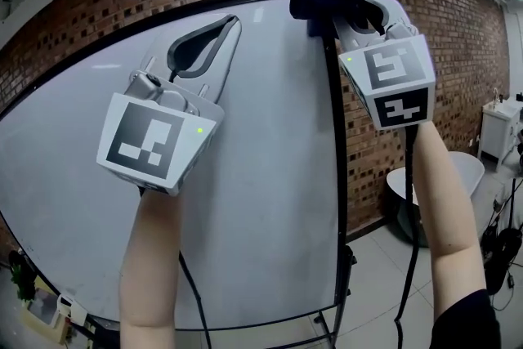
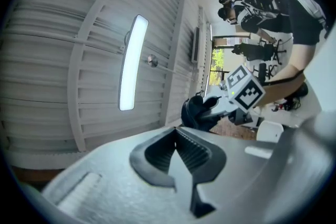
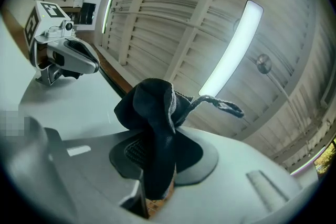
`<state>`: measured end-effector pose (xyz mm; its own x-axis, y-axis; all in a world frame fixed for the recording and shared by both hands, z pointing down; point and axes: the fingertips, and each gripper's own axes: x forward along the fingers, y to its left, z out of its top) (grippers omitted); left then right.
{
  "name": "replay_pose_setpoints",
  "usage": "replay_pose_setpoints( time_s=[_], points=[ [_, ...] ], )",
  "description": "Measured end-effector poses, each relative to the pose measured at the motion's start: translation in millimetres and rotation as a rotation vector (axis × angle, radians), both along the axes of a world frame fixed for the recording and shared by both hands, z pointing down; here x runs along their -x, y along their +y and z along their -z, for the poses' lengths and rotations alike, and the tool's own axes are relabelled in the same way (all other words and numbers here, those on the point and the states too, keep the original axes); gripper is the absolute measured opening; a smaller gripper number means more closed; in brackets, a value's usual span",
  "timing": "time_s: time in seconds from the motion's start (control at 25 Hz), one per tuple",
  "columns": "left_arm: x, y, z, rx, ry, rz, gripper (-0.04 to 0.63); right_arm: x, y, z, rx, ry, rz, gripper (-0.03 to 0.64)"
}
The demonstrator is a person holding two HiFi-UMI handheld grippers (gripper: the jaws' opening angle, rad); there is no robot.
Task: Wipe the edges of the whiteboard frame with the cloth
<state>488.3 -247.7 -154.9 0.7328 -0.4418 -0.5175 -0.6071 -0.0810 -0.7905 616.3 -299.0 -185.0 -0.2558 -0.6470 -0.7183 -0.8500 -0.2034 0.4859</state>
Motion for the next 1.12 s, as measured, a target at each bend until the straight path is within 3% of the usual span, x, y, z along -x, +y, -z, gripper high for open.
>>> replay_pose_setpoints(
  time_s=[0.44, 0.72, 1.12],
  points=[
    [-27, -1, -66, -0.007, -0.071, 0.045, 0.005, 1, -4, -64, 0.07, -0.008, 0.064, 0.08],
    [-47, -5, -124, 0.079, -0.076, 0.005, 0.005, -3, -7, -120, 0.125, -0.037, 0.114, 0.08],
    [-40, -7, -208, 0.298, 0.074, -0.079, 0.005, 0, -6, -213, 0.283, -0.086, 0.148, 0.08]
  ],
)
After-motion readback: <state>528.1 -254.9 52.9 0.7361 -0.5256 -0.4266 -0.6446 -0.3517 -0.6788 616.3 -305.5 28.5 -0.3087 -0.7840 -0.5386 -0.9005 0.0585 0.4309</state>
